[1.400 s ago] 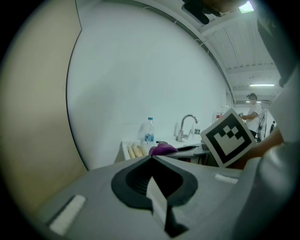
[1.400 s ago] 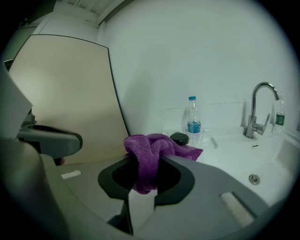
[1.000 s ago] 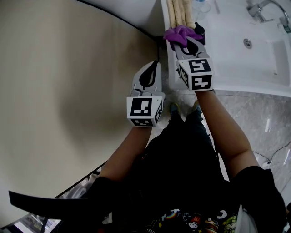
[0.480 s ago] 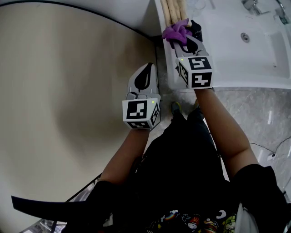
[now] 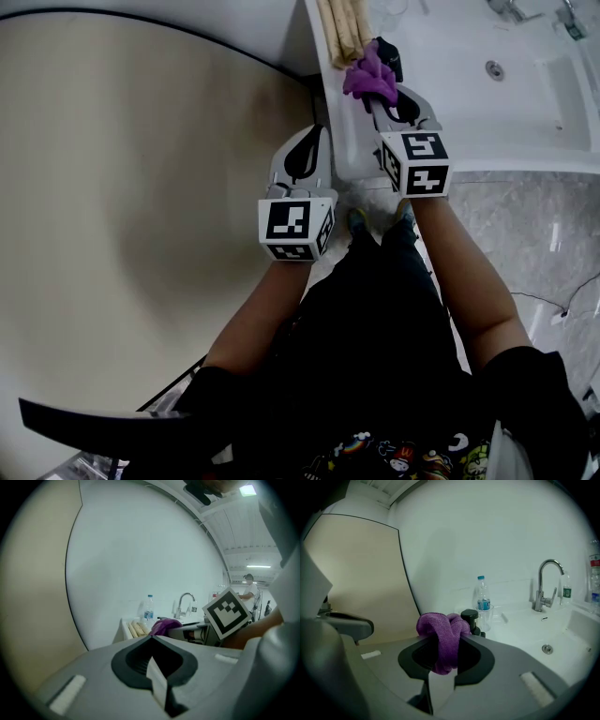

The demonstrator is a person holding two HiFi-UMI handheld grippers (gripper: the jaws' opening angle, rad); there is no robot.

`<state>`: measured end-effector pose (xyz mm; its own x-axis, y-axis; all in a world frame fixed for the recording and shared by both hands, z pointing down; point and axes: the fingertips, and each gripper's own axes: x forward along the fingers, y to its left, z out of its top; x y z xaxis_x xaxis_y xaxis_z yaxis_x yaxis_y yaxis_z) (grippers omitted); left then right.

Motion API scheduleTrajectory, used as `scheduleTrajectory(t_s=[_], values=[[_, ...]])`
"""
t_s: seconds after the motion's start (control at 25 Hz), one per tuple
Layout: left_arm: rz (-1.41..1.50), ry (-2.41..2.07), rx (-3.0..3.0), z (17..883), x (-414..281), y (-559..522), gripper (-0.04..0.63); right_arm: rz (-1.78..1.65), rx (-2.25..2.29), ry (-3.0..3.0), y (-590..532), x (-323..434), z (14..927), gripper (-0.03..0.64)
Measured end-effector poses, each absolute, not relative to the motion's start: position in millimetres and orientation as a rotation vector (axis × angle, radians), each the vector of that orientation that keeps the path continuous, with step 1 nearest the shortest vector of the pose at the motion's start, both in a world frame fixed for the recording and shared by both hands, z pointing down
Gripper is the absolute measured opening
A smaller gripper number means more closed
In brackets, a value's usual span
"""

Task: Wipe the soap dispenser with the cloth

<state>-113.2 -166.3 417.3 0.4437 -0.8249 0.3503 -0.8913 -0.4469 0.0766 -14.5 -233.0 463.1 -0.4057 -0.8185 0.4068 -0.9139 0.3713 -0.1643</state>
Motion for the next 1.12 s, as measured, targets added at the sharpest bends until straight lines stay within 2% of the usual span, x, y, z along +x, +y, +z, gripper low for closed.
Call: scheduleTrajectory(t_s=[0.68, 1.12], values=[[0.354, -1.475, 2.477, 411.5, -85.0, -147.4, 0.001, 0.379, 1.662, -2.329, -229.9, 61.7, 432.3, 0.100], [0.372, -1.549, 2.415, 418.0, -99.4, -131.8, 0.001, 0.393, 1.420, -2.353, -227.7, 8.2, 497.2, 0.101]])
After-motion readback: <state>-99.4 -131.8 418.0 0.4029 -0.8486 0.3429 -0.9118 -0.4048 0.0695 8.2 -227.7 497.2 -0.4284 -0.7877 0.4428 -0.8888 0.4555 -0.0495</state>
